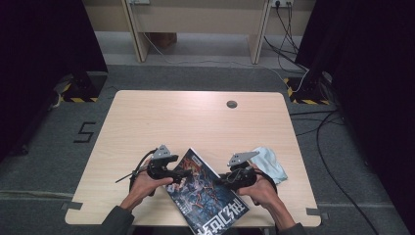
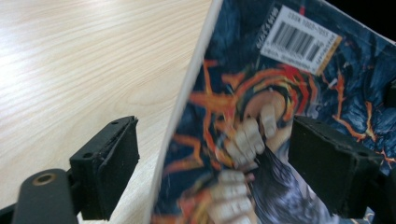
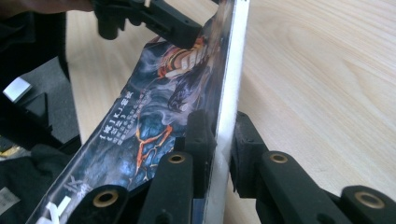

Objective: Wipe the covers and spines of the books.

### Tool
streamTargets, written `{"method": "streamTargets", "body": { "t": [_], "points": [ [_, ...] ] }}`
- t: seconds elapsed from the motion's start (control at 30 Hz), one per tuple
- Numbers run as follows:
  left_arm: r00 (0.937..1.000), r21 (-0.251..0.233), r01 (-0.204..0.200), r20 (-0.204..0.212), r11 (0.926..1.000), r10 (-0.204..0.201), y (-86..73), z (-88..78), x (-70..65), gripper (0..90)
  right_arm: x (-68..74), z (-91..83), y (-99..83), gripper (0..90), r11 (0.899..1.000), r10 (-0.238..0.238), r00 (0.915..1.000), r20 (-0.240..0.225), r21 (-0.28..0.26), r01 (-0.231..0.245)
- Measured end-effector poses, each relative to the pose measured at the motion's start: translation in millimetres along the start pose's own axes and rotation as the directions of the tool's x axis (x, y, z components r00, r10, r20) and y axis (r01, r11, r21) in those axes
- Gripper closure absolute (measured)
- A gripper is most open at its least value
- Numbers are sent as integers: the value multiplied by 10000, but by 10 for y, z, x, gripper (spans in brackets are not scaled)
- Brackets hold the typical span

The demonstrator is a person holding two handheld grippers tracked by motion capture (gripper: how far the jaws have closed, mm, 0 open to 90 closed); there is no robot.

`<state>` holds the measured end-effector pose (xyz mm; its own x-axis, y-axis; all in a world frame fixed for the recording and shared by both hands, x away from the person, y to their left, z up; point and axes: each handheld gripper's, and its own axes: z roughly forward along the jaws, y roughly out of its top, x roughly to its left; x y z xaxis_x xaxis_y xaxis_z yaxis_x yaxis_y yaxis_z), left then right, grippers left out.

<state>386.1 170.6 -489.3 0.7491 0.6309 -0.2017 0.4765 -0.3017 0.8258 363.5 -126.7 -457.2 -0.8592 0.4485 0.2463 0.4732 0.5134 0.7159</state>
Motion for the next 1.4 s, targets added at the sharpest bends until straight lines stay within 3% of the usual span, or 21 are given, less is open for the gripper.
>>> {"method": "streamTargets", "body": {
  "t": [0.13, 0.23, 0.33, 0.4, 0.43, 0.5, 0.73, 0.87, 0.97, 1.13, 1.23, 1.4],
  "points": [
    [9985, 17, -230, 498, 9997, 229, -14, 0, 13, 146, 52, -22, 39, 813, 9980, -621, 9978, -237, 77, 623],
    [9955, -30, -476, 818, 9989, 477, -17, -5, 2, 150, 61, -23, 45, 814, 9967, -800, 9963, -300, 134, 804],
    [9891, -75, -575, 1355, 9983, 580, -27, 7, 8, 171, 52, -15, 49, 817, 9960, -882, 9949, -483, 66, 886],
    [9845, -66, -650, 1631, 9979, 652, -33, 8, -1, 237, 60, -7, 64, 815, 9943, -1053, 9934, -460, 142, 1061],
    [9835, -66, -820, 1614, 9966, 820, -34, 4, -14, 300, 61, -6, 70, 814, 9940, -1072, 9933, -432, 187, 1081],
    [9834, 28, -1041, 1495, 9946, 1025, -35, -14, -14, 334, 49, 0, 84, 816, 9932, -1119, 9930, -368, 291, 1130],
    [9828, 60, -1349, 1279, 9908, 1330, -96, -42, 3, 514, -32, 14, 99, 816, 9921, -1164, 9932, -37, 458, 1164],
    [9828, -122, -1497, 1070, 9886, 1502, -105, -96, -15, 647, -89, 21, 132, 795, 9895, -1307, 9911, 265, 652, 1287],
    [9829, -279, -1572, 927, 9872, 1591, -112, -139, -41, 700, -128, 15, 172, 768, 9878, -1397, 9895, 384, 751, 1365],
    [9757, -484, -2074, 623, 9770, 2102, -125, -229, -127, 771, -157, 30, 184, 712, 9893, -1345, 9887, 658, 658, 1302],
    [9748, -608, -2149, 480, 9747, 2179, -138, -282, -165, 801, -187, 16, 191, 673, 9936, -1060, 9908, 846, 479, 1022],
    [9831, -803, -1830, -246, 9798, 1816, -204, -354, -138, 817, -275, -179, 199, 621, 9992, -309, 9891, 1437, -219, 344]
  ]
}}
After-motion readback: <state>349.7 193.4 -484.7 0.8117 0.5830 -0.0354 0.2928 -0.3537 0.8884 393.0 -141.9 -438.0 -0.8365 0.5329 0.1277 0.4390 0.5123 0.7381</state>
